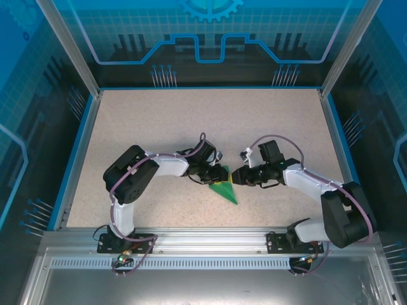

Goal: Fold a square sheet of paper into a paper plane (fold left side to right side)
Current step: Fourth fold the wing at the center of the table.

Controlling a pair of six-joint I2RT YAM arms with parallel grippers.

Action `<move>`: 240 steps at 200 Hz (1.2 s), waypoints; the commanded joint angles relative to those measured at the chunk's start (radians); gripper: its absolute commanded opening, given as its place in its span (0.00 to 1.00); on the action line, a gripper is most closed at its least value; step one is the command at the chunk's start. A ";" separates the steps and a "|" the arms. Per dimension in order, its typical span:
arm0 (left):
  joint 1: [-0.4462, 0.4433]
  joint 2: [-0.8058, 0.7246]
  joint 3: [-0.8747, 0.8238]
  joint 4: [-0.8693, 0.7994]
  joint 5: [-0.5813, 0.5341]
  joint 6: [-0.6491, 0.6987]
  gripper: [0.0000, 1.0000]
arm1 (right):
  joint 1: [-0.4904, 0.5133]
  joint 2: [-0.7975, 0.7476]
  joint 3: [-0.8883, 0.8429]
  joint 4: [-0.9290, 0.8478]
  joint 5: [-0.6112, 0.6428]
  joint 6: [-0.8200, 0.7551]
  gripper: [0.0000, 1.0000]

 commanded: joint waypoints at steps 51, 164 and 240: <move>0.009 0.004 -0.046 -0.079 -0.044 0.014 0.26 | 0.122 0.163 -0.030 0.055 -0.041 0.050 0.28; 0.014 -0.004 -0.051 -0.082 -0.049 0.017 0.26 | 0.146 0.209 -0.052 -0.001 0.012 0.028 0.28; 0.019 -0.009 -0.061 -0.079 -0.049 0.016 0.26 | 0.160 0.200 -0.060 -0.045 0.050 0.024 0.28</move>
